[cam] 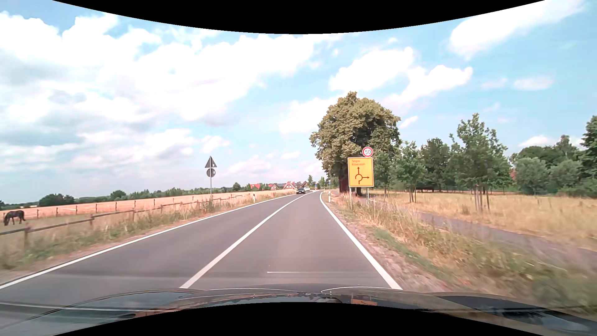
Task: Follow the waypoints while adhering to traffic rules and regulations
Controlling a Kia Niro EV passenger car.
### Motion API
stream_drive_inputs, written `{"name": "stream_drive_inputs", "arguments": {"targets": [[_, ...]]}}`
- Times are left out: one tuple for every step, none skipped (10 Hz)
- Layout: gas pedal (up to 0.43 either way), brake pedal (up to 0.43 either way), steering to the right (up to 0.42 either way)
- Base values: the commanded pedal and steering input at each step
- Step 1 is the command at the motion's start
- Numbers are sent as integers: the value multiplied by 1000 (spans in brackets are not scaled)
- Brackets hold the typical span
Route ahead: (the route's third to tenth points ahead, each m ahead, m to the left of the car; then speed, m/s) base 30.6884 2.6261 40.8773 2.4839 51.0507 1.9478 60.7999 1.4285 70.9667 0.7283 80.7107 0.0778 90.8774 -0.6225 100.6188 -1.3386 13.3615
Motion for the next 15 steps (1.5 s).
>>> {"name": "stream_drive_inputs", "arguments": {"targets": [[87,0,1],[87,0,2],[87,0,4],[87,0,5],[87,0,5],[87,0,5],[87,0,7],[87,0,8],[87,0,8],[87,0,8],[98,0,8],[98,0,7],[98,0,5],[110,0,5],[118,0,5]]}}
